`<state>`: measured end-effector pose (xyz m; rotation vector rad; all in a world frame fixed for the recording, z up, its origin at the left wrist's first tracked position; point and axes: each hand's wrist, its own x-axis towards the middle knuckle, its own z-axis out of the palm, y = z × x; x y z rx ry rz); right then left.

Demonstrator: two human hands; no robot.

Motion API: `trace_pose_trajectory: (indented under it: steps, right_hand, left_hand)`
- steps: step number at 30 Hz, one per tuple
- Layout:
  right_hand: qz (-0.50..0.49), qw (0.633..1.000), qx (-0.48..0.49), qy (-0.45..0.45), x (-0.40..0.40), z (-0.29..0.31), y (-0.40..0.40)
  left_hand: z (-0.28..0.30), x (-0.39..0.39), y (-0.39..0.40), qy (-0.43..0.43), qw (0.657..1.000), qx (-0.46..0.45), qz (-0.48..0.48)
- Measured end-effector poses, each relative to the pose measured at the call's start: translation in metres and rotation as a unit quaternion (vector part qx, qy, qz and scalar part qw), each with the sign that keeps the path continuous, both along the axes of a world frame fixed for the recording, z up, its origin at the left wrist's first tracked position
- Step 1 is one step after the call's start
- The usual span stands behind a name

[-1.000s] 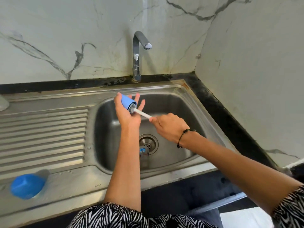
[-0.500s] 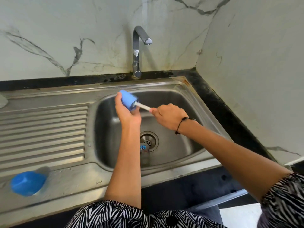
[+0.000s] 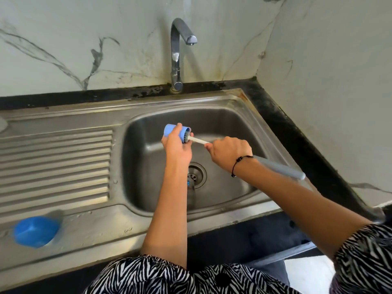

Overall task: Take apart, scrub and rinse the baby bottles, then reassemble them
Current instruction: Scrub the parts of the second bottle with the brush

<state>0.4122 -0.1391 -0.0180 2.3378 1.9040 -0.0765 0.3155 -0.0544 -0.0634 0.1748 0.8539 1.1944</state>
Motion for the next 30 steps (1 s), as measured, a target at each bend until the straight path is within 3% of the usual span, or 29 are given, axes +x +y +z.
trace_pose_trajectory:
  steps: [3,7,11,18,24,27,30]
  right_hand:
    - [-0.037,0.999,-0.008,0.038,0.007,-0.005,-0.003]
    - [-0.109,0.988,-0.04,0.099,0.027,-0.016,-0.001]
    - [-0.152,0.975,-0.089,0.136,0.033,-0.036,0.018]
    - [-0.17,0.962,-0.141,0.162,0.026,-0.077,0.061]
    - [-0.175,0.956,-0.163,0.172,0.038,-0.097,0.076]
    - [-0.176,0.954,-0.169,0.174,0.044,-0.103,0.079]
    - [-0.177,0.953,-0.176,0.172,0.047,-0.106,0.082]
  left_hand:
    - [-0.012,0.0,0.006,0.084,0.996,-0.001,0.036]
    - [-0.043,-0.013,0.024,0.188,0.977,-0.069,0.074]
    - [-0.073,-0.008,0.037,0.286,0.955,-0.072,-0.025]
    - [-0.124,0.028,0.048,0.447,0.861,-0.053,-0.239]
    - [-0.127,0.052,0.055,0.619,0.734,0.021,-0.278]
    - [-0.136,0.057,0.058,0.659,0.696,0.035,-0.285]
    - [-0.142,0.058,0.058,0.664,0.683,0.03,-0.305]
